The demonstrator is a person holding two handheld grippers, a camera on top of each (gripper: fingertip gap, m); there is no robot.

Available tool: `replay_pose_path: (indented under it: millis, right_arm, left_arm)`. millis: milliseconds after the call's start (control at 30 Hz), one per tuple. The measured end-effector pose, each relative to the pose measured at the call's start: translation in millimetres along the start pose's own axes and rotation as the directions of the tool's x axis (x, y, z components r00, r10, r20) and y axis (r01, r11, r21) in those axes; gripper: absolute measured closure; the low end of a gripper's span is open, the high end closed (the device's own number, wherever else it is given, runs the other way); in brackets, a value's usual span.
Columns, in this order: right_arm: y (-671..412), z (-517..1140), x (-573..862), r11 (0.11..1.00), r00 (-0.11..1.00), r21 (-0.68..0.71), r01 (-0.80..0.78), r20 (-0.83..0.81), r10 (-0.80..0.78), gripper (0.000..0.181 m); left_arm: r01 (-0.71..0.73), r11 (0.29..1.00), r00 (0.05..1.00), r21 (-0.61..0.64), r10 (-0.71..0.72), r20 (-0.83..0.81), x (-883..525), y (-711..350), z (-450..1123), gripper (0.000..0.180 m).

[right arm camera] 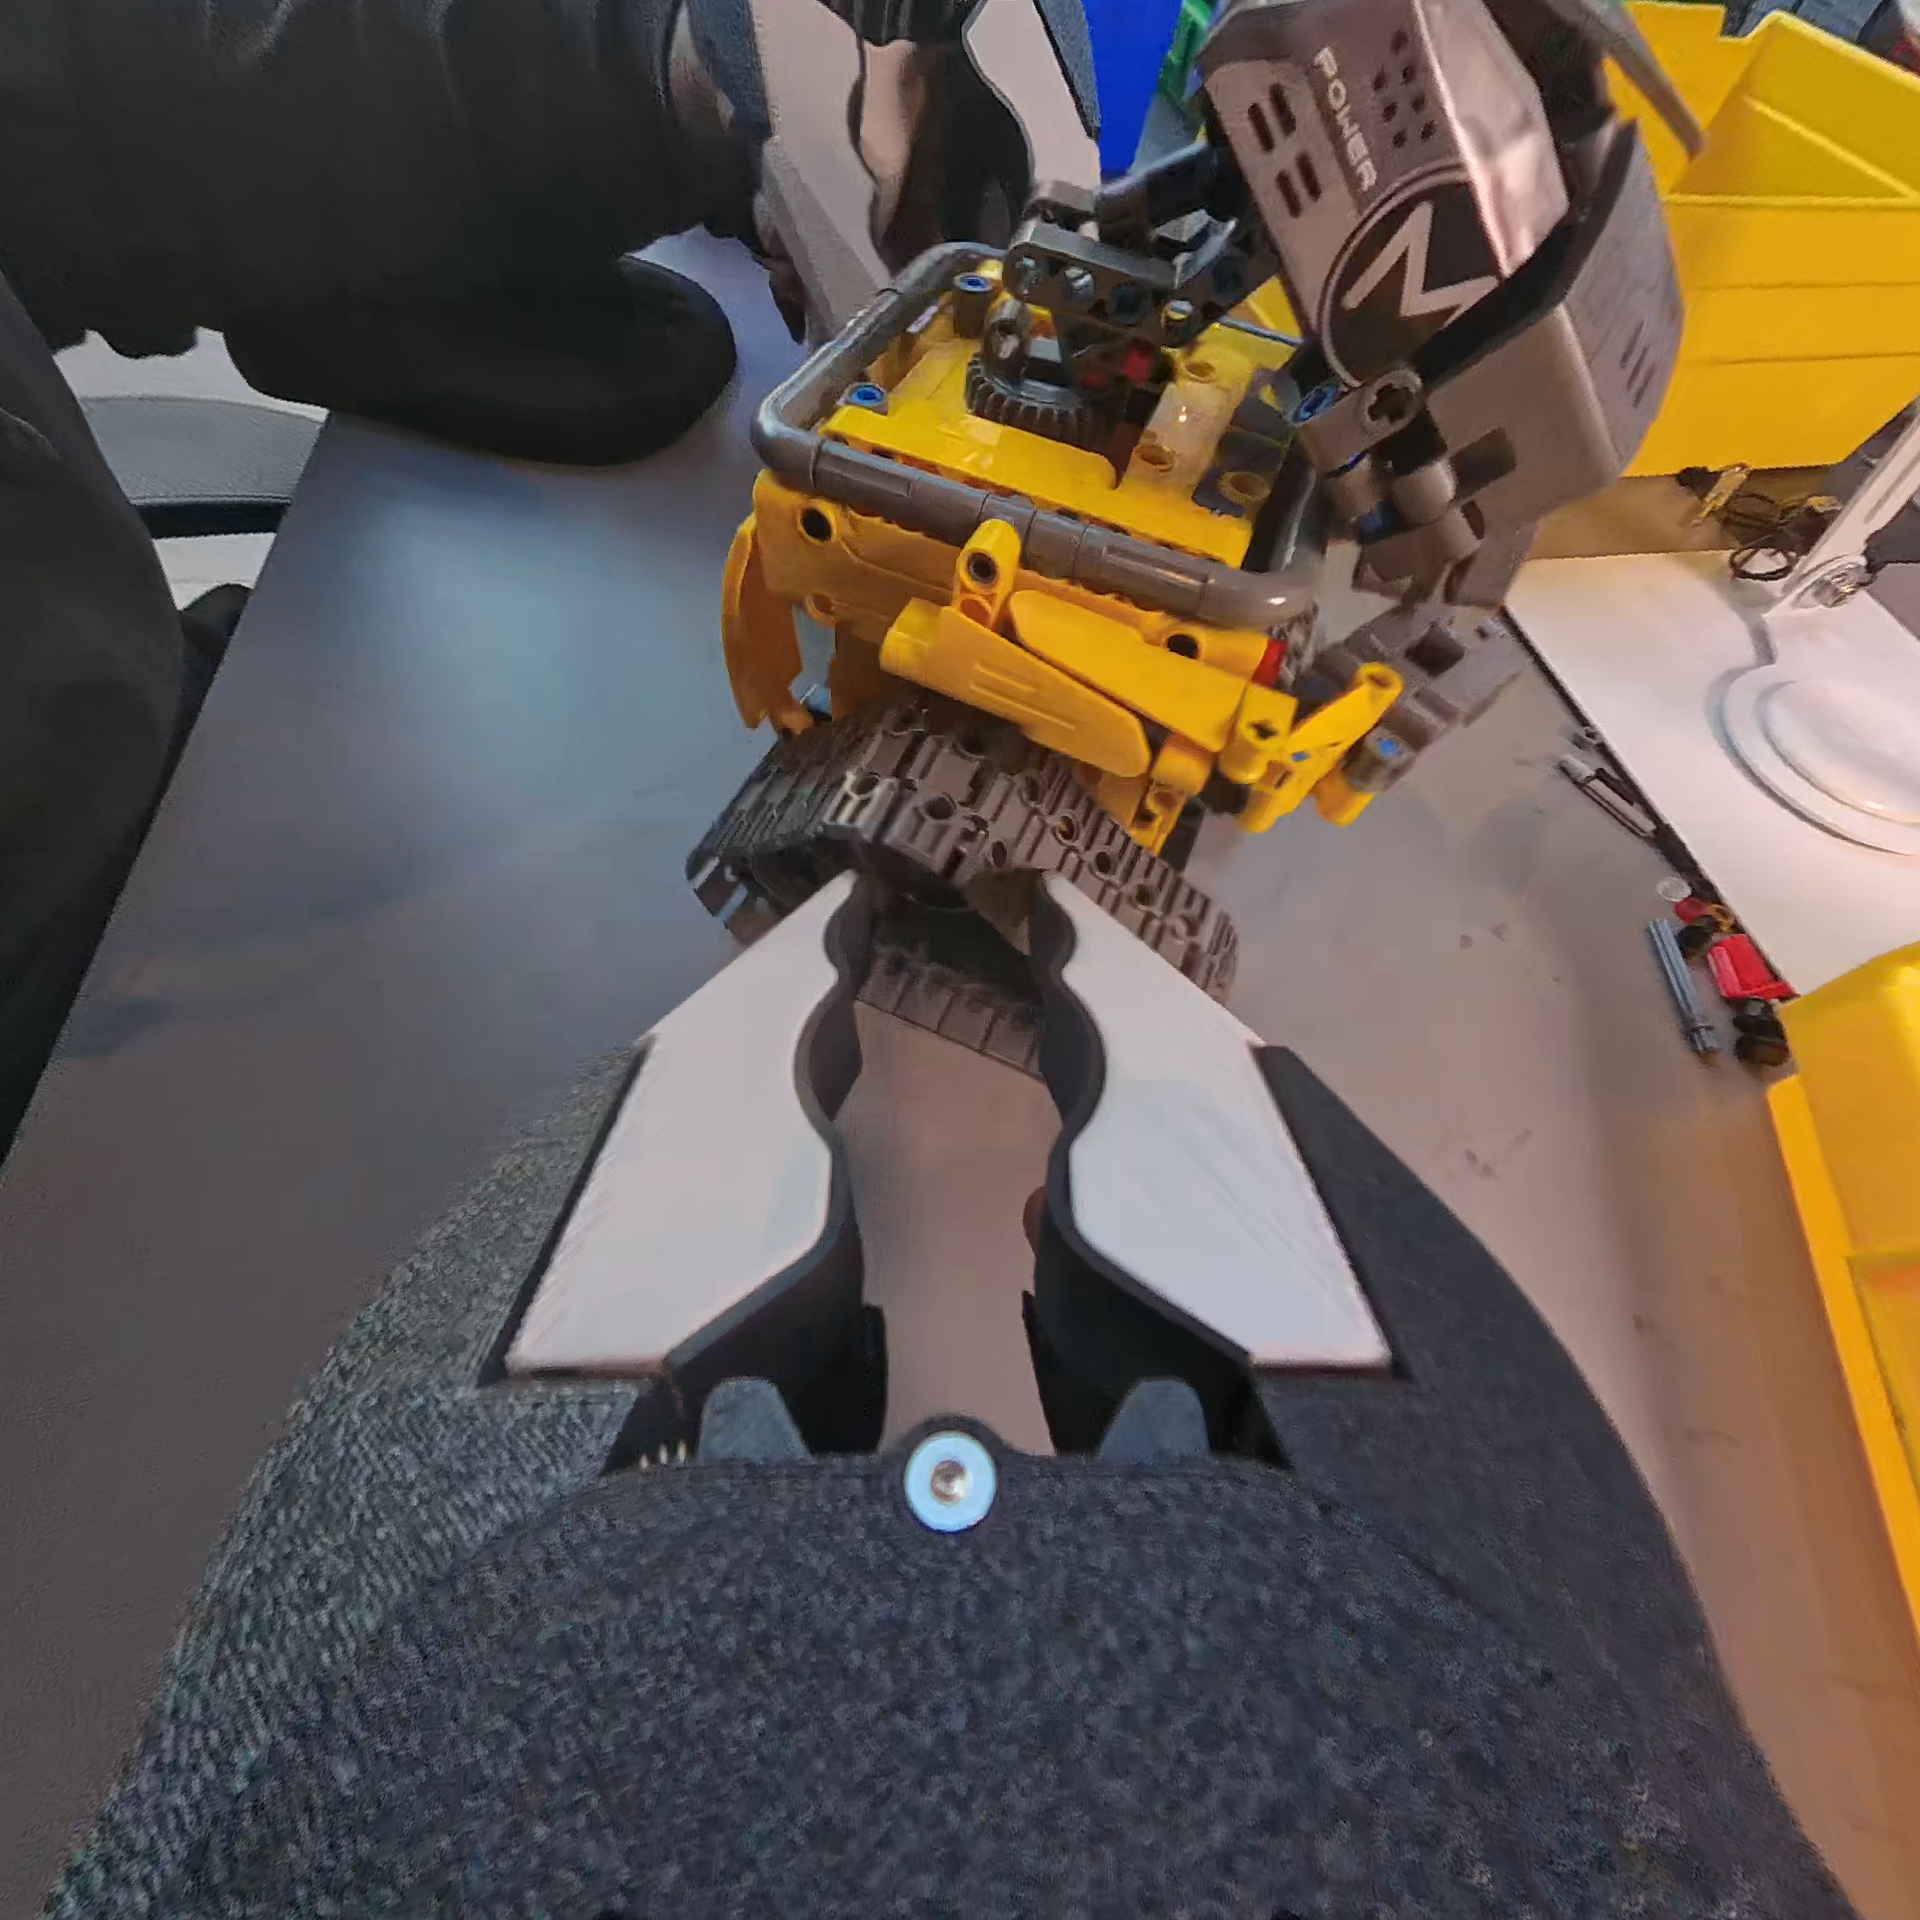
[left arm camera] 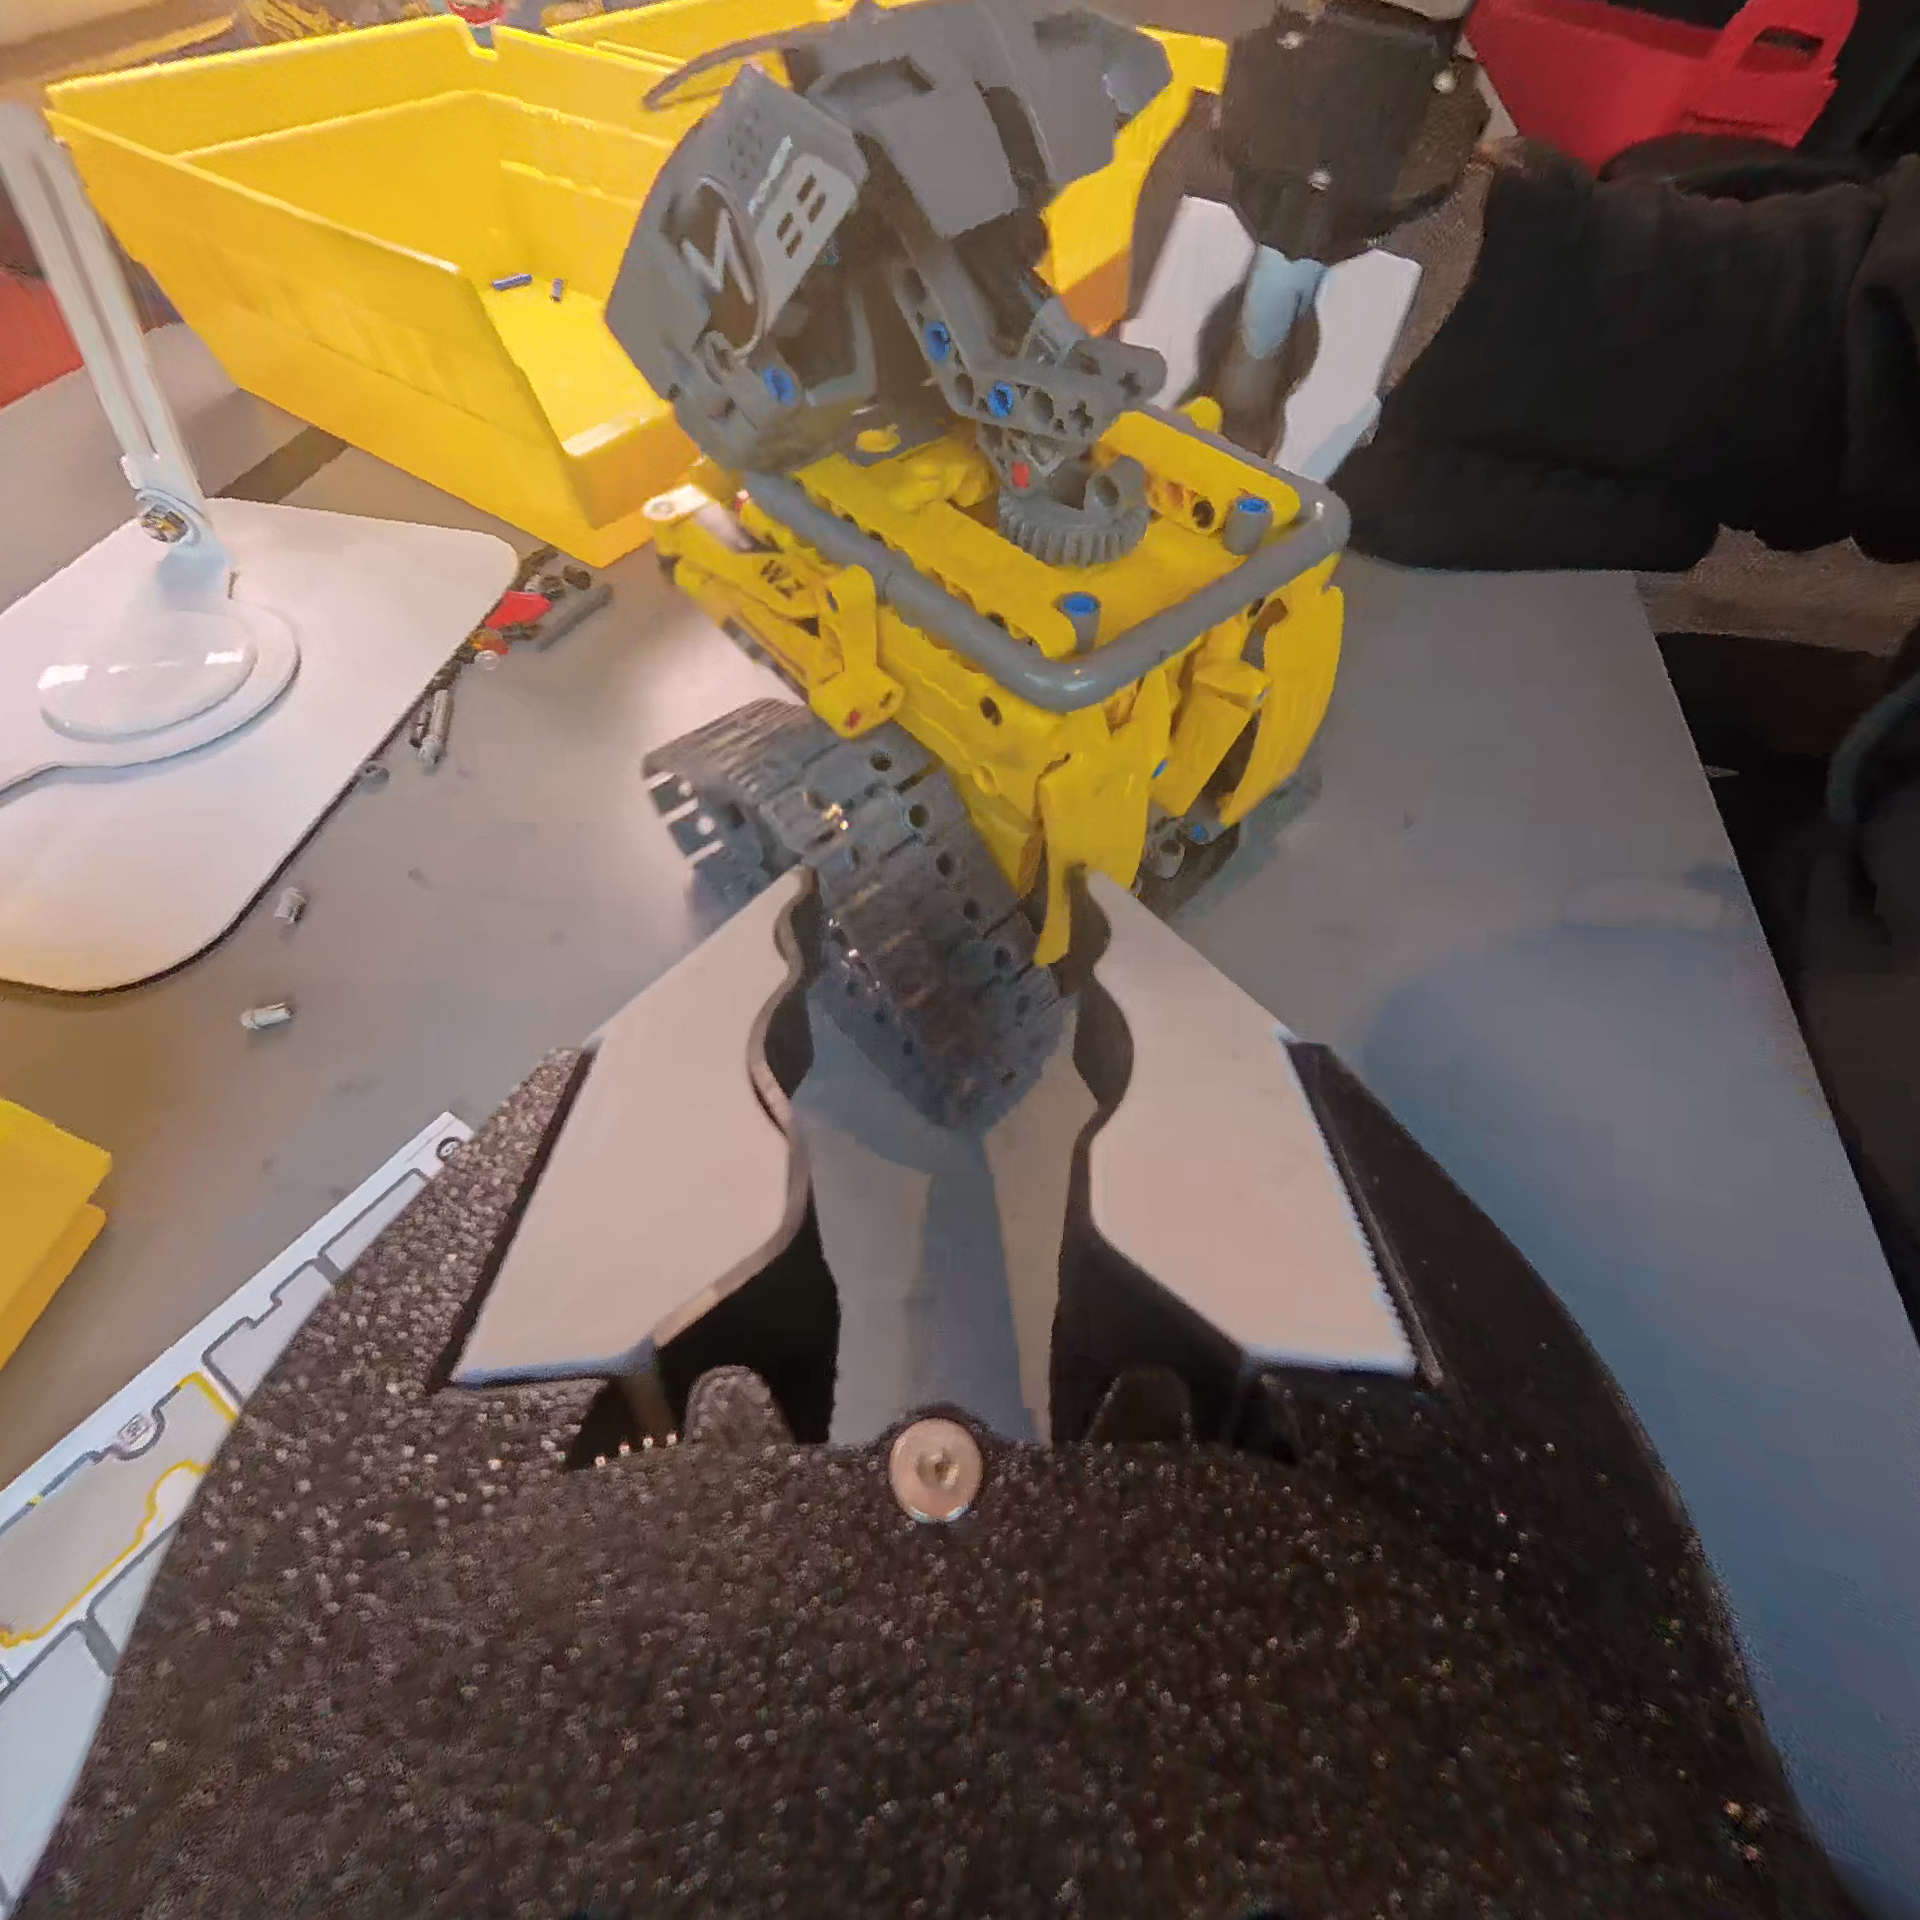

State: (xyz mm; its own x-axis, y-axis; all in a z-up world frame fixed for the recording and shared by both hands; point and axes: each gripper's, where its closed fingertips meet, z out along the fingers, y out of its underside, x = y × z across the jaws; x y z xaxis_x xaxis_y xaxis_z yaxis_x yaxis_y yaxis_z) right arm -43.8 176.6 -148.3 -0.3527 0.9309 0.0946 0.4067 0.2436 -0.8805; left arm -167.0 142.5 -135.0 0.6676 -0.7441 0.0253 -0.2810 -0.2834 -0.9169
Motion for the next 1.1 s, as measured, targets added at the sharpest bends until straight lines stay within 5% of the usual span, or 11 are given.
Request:
replay_pose_path:
  millis: [533,767,900,1100]
  right_arm:
    - [-6,13,16,0.996,0.987,0.067,0.052,-0.154,-0.041,0.169]
    - [-41,-22,-1,0.974,0.996,0.221,-0.052,0.084,0.034,0.157]
    - [-78,-59,65,0.915,0.978,0.401,-0.033,-0.175,0.112,0.157]
    - [-103,-96,196,0.903,0.753,0.427,0.037,-0.606,0.256,0.16]
  left_arm:
    - [0.102,0.993,0.991,0.063,-0.107,0.078,-12,4,17,0.142]
    - [0.077,0.97,0.97,0.229,-0.125,0.207,-30,-24,-10,0.14]
    - [0.017,0.95,0.89,0.313,-0.158,0.429,-61,-32,-37,0.132]
    - [-0.044,0.944,0.819,0.327,-0.154,0.554,-76,-33,-51,0.12]
